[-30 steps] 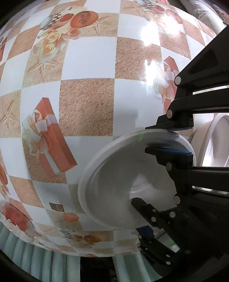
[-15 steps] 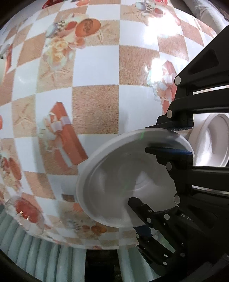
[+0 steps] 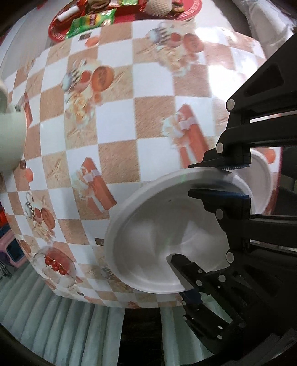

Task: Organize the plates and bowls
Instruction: 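Carry the bowl with both grippers onto the bowl stack and open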

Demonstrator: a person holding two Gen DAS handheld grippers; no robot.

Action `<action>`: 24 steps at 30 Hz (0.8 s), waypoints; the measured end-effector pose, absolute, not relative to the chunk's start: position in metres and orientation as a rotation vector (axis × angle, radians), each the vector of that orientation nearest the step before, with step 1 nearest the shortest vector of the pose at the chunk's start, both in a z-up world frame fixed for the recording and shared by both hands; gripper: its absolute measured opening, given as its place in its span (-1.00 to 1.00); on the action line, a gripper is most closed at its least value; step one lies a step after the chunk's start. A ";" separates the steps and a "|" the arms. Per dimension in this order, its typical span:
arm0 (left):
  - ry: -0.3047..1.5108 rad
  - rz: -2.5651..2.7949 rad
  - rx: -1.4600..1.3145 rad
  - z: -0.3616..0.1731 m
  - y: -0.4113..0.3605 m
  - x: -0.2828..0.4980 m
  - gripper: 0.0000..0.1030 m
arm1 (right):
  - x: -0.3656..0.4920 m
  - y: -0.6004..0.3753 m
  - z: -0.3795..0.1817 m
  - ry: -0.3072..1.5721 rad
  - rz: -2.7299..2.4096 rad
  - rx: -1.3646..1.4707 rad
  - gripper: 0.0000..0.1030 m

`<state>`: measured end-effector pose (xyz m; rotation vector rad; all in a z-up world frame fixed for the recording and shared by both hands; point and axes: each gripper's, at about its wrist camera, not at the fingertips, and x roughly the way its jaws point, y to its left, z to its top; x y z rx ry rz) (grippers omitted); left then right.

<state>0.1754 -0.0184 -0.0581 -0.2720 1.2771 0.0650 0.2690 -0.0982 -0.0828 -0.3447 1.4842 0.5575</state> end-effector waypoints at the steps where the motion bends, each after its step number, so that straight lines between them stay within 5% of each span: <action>1: 1.278 0.056 -0.265 -0.057 -0.022 0.171 -0.58 | 0.264 -0.100 -0.082 1.485 0.549 -0.341 -0.67; 24: 1.407 -0.124 -0.080 -0.086 -0.084 0.112 -0.55 | 0.191 -0.165 -0.121 1.594 0.361 -0.263 -0.66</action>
